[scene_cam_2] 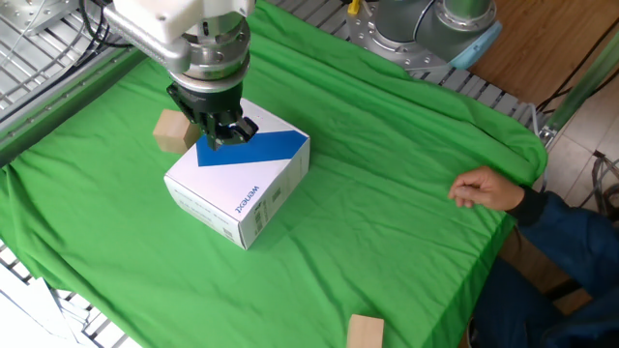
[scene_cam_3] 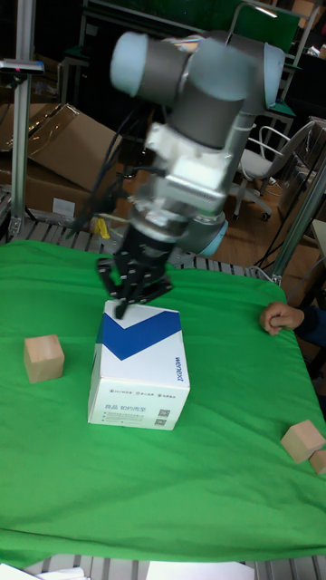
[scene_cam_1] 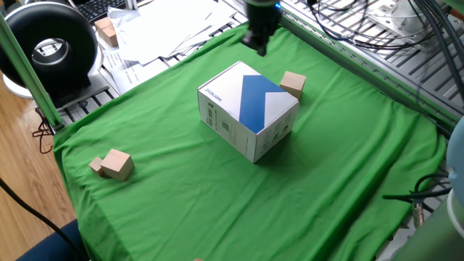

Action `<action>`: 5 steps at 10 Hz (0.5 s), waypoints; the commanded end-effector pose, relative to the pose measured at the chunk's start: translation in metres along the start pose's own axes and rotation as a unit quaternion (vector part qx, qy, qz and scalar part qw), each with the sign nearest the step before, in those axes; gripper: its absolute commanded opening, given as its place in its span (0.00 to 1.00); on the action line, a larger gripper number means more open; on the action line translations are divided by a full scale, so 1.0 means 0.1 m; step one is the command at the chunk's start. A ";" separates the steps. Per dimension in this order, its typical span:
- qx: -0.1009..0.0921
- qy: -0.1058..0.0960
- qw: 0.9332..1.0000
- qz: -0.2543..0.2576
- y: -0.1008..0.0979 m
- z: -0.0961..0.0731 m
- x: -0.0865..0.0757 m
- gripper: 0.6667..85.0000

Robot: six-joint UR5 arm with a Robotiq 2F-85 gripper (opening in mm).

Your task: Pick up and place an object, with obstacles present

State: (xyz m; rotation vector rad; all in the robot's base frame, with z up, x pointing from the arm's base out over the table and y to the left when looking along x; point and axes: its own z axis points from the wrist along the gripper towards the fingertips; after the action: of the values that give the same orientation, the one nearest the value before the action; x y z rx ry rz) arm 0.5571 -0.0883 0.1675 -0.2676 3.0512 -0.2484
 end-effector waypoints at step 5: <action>-0.051 0.016 0.996 -0.076 0.01 0.38 0.33 0.01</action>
State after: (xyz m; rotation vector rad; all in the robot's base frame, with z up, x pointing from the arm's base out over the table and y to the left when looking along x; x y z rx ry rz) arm 0.5426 -0.1060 0.1356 -0.4188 3.0533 -0.1914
